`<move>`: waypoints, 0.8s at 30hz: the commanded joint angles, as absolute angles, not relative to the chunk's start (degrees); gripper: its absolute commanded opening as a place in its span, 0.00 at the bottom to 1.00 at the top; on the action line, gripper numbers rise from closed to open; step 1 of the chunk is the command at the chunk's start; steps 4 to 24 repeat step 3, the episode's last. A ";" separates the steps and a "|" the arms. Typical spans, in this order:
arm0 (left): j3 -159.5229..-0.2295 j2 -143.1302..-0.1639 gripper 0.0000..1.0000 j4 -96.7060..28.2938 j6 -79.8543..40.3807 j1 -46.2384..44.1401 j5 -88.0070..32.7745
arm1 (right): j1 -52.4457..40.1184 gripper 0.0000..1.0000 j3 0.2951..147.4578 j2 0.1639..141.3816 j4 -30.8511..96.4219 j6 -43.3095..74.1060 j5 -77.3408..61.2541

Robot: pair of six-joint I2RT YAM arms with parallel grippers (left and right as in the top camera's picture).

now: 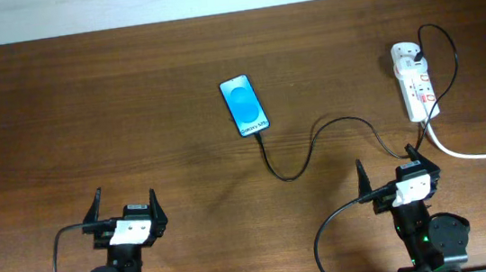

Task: Plug charger to phone and switch on socket

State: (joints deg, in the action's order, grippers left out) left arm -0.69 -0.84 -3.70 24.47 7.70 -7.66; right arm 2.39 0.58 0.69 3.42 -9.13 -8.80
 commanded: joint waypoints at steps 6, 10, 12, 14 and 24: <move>-0.49 -0.40 0.99 -3.97 25.21 8.01 -7.25 | 2.66 0.98 0.32 0.21 3.81 -8.54 -8.32; -0.49 -0.40 0.99 -3.97 25.21 8.01 -7.25 | 2.66 0.98 0.32 0.21 3.81 -8.54 -8.32; -0.49 -0.40 0.99 -3.97 25.21 8.01 -7.25 | 2.66 0.98 0.32 0.21 3.81 -8.54 -8.32; -0.49 -0.40 0.99 -3.97 25.21 8.01 -7.25 | 2.66 0.98 0.32 0.21 3.81 -8.54 -8.32; -0.49 -0.40 0.99 -3.97 25.21 8.01 -7.25 | 2.66 0.98 0.32 0.21 3.81 -8.54 -8.32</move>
